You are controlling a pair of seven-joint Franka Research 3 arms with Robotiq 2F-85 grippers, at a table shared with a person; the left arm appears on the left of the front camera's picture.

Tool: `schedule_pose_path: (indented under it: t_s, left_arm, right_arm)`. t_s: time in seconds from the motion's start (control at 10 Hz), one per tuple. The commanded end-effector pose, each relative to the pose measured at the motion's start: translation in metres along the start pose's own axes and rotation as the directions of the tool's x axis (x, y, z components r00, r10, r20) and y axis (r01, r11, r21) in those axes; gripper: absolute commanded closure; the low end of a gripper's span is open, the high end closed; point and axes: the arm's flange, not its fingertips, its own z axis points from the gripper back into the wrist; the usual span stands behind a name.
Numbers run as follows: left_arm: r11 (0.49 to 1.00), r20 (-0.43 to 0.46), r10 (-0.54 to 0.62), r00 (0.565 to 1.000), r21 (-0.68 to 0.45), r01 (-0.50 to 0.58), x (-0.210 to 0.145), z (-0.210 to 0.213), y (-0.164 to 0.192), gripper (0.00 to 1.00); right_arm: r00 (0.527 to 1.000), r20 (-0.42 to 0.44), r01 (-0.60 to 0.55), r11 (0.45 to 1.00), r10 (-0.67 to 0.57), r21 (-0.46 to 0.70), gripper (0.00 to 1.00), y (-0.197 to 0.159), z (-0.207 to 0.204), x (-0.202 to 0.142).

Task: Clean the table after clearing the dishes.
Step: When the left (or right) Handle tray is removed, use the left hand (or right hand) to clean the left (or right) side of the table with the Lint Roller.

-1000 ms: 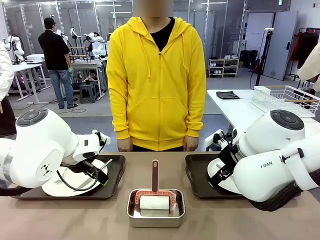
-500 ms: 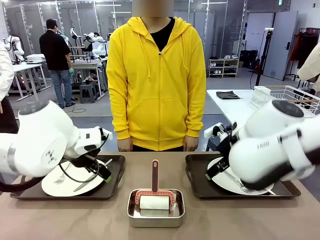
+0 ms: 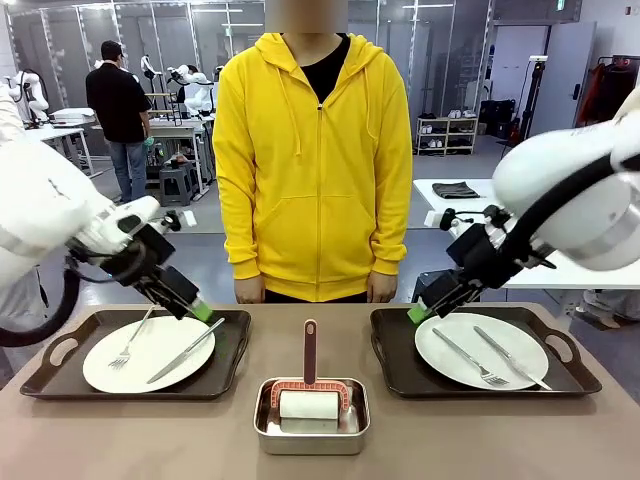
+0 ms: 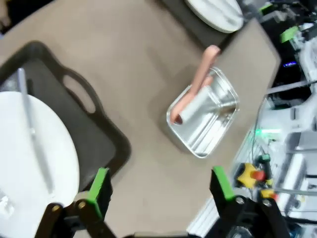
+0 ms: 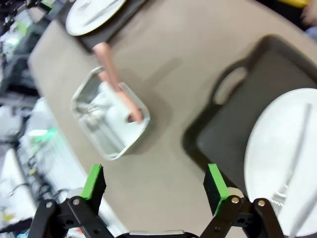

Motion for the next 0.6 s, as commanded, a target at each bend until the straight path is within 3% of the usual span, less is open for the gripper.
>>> schedule_pose_path:
  t_s: [0.0, 0.3, 0.5]
  left_arm:
    - [0.958, 0.055, 0.108, 0.993, -0.272, -0.089, -0.011, 0.007, 0.046, 0.0]
    - [0.87, 0.175, 0.2, 0.964, -0.484, -0.093, -0.045, 0.006, 0.082, 0.0]
    - [0.874, 0.206, 0.218, 0.954, -0.477, -0.097, -0.042, 0.001, 0.083, 0.0]
  right_arm:
    - [0.985, -0.025, 0.174, 0.954, -0.173, 0.244, 0.0, -0.047, 0.002, -0.001]
    - [0.953, -0.019, 0.279, 0.847, -0.304, 0.452, 0.0, -0.072, 0.004, -0.011]
    - [0.947, -0.043, 0.301, 0.831, -0.319, 0.468, 0.0, -0.07, 0.0, -0.002]
